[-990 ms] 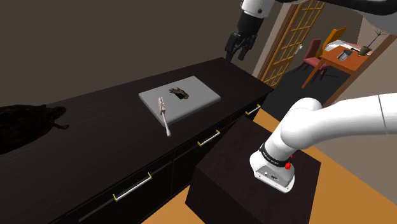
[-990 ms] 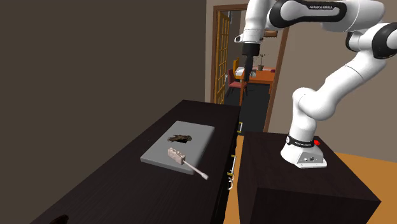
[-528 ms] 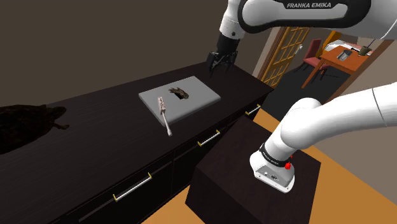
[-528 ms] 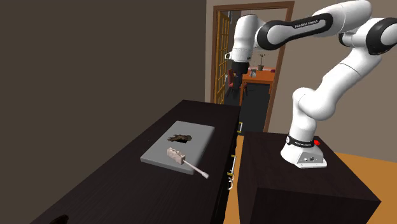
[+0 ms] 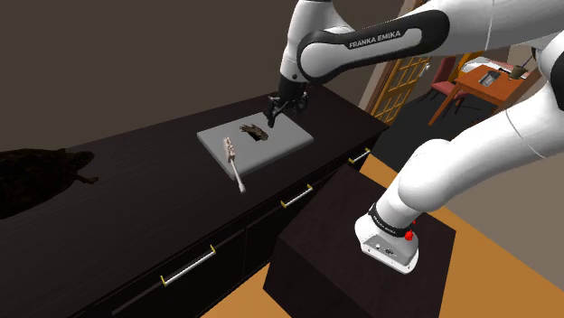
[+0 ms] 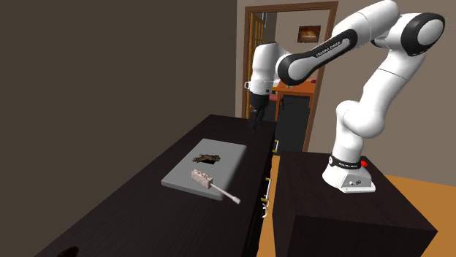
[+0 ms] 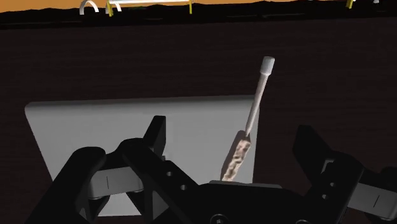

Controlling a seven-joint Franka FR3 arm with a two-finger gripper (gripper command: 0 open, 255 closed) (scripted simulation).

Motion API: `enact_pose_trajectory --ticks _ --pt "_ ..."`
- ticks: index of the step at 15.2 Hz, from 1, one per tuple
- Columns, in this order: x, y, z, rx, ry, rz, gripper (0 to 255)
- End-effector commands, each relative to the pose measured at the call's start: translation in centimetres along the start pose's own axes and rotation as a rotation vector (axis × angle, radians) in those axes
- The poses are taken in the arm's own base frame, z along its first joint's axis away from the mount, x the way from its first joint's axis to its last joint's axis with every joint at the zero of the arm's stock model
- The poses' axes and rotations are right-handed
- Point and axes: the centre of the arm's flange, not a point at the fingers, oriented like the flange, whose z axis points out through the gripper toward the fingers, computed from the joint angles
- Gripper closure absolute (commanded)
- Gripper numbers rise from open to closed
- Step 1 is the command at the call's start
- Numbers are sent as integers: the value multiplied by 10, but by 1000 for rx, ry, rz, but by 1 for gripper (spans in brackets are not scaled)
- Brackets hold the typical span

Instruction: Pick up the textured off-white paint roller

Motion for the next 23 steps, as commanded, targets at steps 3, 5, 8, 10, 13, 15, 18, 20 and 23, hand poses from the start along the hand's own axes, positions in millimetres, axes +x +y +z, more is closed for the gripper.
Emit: enact_pose_trajectory --ticks 3,5,8,10,13,15,18,20,23 --pt "20 -20 45 -12 8 41 0" --pt "31 -29 68 -19 11 60 0" --pt "48 -43 101 -29 16 90 0" --pt "60 -51 123 -36 19 110 0" --pt "78 -63 157 -46 24 139 0" --pt "91 -70 179 -53 27 159 0" --pt "109 -81 213 -63 32 188 0" --pt "122 -87 235 -70 35 208 0" --pt "142 -96 269 -80 40 238 0"
